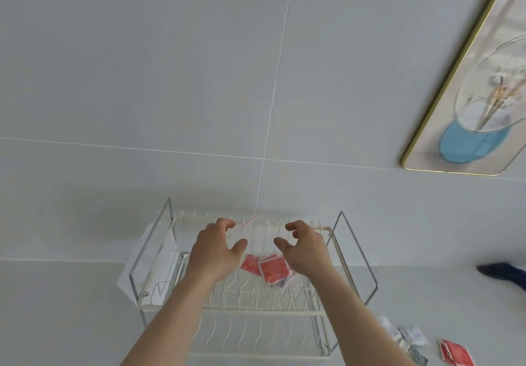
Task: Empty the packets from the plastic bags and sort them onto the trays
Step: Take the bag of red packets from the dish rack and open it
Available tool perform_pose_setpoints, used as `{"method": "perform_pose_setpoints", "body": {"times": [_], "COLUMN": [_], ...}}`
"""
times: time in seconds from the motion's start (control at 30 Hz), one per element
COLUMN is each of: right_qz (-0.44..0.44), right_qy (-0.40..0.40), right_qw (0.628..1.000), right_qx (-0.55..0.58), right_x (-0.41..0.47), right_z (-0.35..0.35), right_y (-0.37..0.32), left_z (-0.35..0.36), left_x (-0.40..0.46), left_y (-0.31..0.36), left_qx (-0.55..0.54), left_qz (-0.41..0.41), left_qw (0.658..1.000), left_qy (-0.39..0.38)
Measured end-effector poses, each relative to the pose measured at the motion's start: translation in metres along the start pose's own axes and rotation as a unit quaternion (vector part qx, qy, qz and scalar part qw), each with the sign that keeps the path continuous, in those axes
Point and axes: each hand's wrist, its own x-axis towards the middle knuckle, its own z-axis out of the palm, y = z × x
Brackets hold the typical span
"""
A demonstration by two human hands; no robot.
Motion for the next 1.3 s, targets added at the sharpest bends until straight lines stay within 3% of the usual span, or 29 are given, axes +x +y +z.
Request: {"method": "perform_pose_setpoints", "body": {"times": [0.17, 0.33, 0.6, 0.87, 1.1, 1.2, 1.3], "right_qz": [0.032, 0.040, -0.033, -0.087, -0.013, 0.011, 0.037], "right_qy": [-0.043, -0.022, 0.014, 0.040, 0.201, 0.077, -0.072], "right_qw": [0.997, 0.998, 0.996, 0.973, 0.923, 0.910, 0.850], "right_qx": [-0.056, -0.030, 0.085, 0.209, 0.329, 0.408, 0.521], "right_x": [0.020, 0.028, 0.021, -0.036, -0.107, -0.143, -0.176], "right_z": [0.019, 0.030, 0.006, -0.048, -0.057, -0.046, -0.038], "right_y": [0.008, 0.019, 0.006, -0.032, -0.030, -0.024, -0.026], "left_z": [0.015, 0.015, -0.013, -0.069, -0.097, -0.086, -0.075], "left_x": [0.024, 0.024, 0.012, -0.021, -0.082, -0.113, -0.150], "left_y": [-0.010, -0.011, 0.004, 0.045, 0.073, 0.075, 0.076], "left_qx": [0.085, 0.154, 0.013, -0.245, -0.333, -0.334, -0.352], "left_qz": [-0.046, -0.017, 0.015, 0.050, 0.084, 0.088, 0.094], "left_qw": [0.993, 0.988, 0.995, 0.965, 0.939, 0.938, 0.930], "left_qy": [-0.062, 0.024, 0.097, 0.074, 0.016, -0.024, -0.039]}}
